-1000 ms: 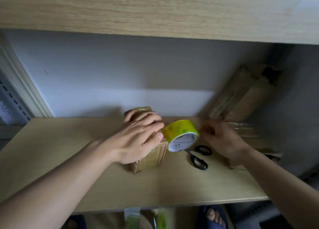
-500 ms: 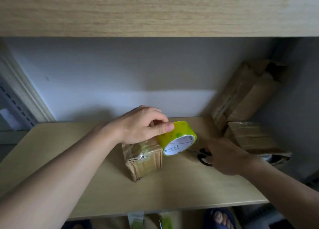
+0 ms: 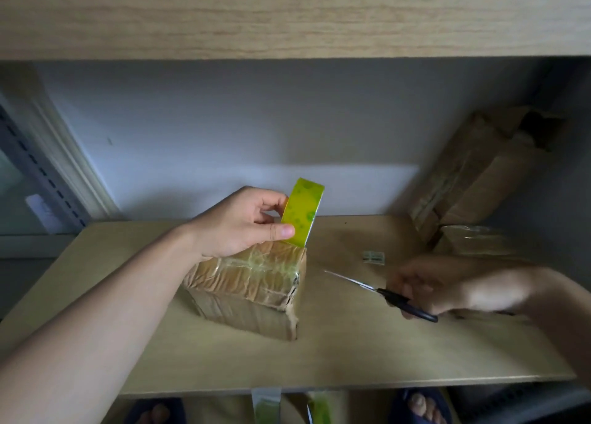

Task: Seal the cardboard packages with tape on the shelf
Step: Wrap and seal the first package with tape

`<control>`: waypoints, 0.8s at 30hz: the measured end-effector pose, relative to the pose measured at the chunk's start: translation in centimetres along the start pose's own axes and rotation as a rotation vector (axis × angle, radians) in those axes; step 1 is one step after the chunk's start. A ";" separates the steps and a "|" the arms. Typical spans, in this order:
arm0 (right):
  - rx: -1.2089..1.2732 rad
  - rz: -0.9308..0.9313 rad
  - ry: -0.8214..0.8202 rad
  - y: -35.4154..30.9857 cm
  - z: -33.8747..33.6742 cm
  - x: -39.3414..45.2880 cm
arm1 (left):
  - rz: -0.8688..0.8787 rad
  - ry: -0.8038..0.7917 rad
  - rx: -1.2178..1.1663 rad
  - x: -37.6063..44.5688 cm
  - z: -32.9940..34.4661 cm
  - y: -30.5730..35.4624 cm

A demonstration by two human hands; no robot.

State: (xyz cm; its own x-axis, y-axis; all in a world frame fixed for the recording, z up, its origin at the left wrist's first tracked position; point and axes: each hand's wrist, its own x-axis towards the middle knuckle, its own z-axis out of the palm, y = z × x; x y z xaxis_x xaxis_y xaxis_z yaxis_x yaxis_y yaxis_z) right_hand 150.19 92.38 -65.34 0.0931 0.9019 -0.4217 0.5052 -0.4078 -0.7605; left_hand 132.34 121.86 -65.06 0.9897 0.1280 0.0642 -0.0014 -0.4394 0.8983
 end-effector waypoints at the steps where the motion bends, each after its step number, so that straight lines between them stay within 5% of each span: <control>1: 0.025 -0.010 0.010 -0.1 0.0 0.2 | 0.010 0.026 -0.011 0.0 0.0 -0.2; 24: -0.032 -0.073 0.261 -3.3 -0.4 4.1 | 0.111 0.115 -0.155 -0.3 0.8 -0.5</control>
State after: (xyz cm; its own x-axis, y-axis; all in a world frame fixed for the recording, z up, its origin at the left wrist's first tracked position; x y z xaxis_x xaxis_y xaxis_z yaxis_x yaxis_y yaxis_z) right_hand 149.21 97.43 -64.36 0.2715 0.9366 -0.2213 0.5449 -0.3392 -0.7668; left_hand 132.13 121.35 -65.84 0.9594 0.1910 0.2077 -0.1403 -0.3157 0.9384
